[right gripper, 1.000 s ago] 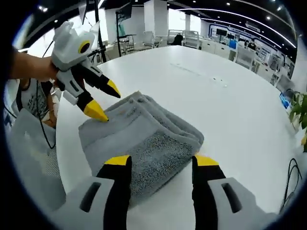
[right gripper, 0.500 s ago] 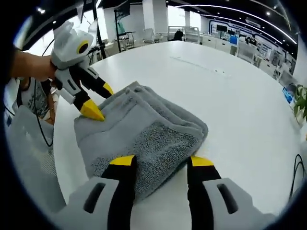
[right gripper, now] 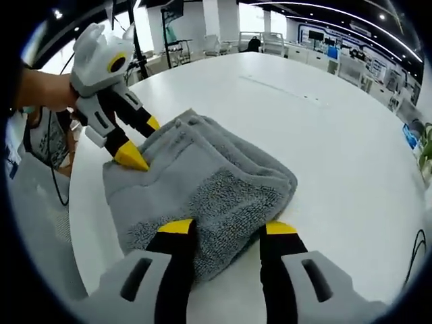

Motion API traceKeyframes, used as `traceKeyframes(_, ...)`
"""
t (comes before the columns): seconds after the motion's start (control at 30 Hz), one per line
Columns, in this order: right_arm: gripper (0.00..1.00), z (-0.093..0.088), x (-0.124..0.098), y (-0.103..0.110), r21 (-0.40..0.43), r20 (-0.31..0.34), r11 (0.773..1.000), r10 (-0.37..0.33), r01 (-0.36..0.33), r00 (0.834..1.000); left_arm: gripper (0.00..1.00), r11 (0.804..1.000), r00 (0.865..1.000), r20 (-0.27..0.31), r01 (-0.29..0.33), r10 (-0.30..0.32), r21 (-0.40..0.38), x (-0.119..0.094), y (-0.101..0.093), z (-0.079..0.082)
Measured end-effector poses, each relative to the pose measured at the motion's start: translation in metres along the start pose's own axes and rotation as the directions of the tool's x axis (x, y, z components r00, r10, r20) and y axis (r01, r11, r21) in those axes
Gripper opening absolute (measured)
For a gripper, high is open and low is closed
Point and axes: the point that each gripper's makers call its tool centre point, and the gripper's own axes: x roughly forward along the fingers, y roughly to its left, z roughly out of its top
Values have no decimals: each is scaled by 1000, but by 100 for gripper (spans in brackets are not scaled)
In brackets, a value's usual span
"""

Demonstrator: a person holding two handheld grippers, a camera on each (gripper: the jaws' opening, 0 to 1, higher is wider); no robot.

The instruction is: Fold the towel on the table until its edges align and the towel forms a compact rectangular stack.

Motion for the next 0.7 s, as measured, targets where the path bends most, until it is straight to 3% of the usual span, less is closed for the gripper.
traceKeyframes(0.7,37,35,29,-62,-10,27,999,-43,44,999,34,1000,999,41,-27,28,-13,23,49,45)
